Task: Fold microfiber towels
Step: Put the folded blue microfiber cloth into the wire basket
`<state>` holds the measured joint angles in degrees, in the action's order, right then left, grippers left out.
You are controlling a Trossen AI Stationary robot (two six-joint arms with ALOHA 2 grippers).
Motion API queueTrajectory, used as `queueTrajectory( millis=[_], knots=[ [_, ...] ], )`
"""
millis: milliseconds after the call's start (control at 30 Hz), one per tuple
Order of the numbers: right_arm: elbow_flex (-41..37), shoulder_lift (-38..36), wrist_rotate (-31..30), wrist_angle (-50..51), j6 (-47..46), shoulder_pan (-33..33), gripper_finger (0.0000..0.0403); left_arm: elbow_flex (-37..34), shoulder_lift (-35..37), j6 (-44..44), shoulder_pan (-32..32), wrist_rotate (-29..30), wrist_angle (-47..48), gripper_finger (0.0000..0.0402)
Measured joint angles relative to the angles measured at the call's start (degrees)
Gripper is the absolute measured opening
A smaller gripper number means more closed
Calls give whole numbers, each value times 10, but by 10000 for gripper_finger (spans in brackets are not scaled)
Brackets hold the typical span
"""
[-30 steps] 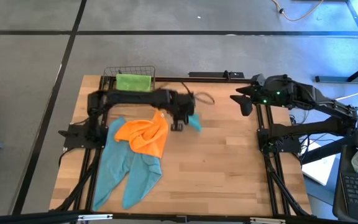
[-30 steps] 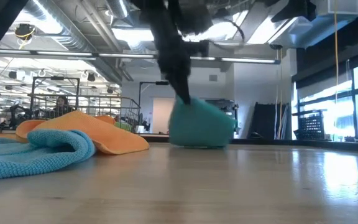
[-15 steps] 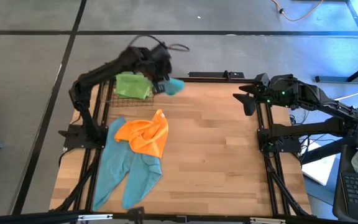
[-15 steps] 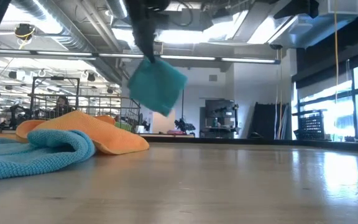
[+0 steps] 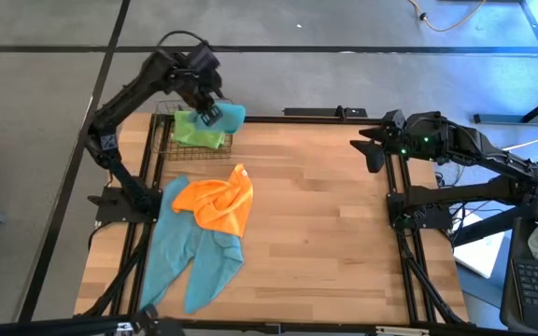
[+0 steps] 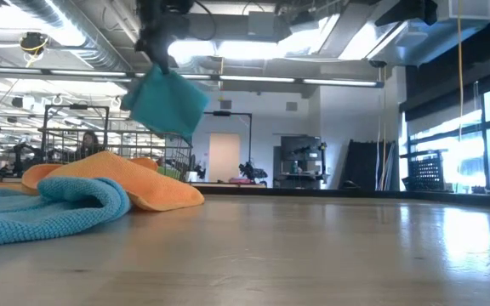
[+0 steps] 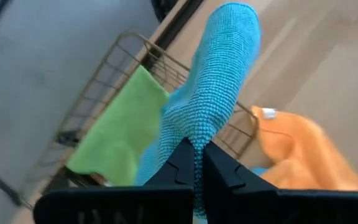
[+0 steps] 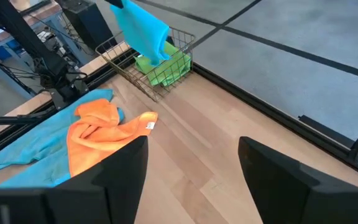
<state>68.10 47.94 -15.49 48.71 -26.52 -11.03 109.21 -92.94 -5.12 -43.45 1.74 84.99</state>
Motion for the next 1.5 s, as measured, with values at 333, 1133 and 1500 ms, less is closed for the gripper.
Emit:
queueTrajectory(
  millis=[333,1133,1500],
  knots=[
    [0,0,-14,0,-30,0,252,-91,4,-28,-43,-35,13,0],
    [0,6,-7,0,-138,0,252,-360,3,-124,-190,-44,-272,0],
    [0,32,-4,-11,-152,0,252,-360,-35,-162,-224,-34,-317,16]
  ],
)
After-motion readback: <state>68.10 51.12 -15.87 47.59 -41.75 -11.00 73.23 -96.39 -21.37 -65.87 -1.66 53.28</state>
